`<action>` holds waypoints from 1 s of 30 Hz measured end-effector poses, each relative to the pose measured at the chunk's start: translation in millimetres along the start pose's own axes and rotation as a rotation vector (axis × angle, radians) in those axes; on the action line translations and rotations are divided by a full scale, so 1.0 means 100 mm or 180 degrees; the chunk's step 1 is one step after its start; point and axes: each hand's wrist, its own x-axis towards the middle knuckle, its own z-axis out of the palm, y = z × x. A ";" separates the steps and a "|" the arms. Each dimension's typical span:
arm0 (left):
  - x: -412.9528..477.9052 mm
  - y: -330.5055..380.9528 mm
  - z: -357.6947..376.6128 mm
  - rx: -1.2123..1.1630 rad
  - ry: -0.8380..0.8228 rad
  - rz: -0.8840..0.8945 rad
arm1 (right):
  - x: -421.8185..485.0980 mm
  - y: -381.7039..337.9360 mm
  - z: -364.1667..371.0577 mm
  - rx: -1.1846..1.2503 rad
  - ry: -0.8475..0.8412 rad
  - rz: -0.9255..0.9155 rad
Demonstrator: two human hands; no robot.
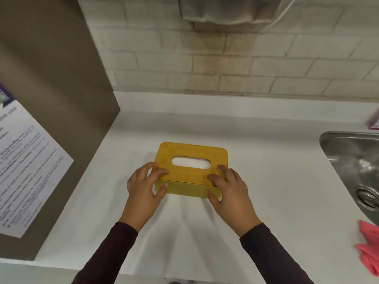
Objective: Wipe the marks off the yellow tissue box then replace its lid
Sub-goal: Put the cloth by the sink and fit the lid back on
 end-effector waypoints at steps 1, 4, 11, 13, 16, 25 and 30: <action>0.03 -0.08 -0.02 0.0014 -0.0073 0.0006 | 0.01 -0.05 0.05 -0.0019 0.0019 0.0043; 0.09 -0.17 -0.02 -0.0023 -0.0200 0.0039 | 0.00 -0.12 0.13 -0.0087 0.0104 0.0133; 0.19 -0.25 0.06 -0.0646 -0.0435 0.0194 | 0.07 -0.08 0.14 0.0006 0.0226 0.0259; 0.26 -0.24 0.11 -0.0568 -0.0372 0.0318 | 0.14 -0.02 0.12 -0.0011 0.0194 0.0285; 0.42 -0.15 0.21 -0.0421 -0.0306 0.0428 | 0.28 0.12 0.03 0.0023 0.0202 0.0368; 1.10 0.06 0.62 -0.0106 -0.0287 0.0354 | 0.98 0.56 -0.19 0.0209 0.0181 0.0415; 1.51 0.13 0.75 0.0166 -0.0330 0.0403 | 1.42 0.73 -0.29 0.0077 0.0083 0.0299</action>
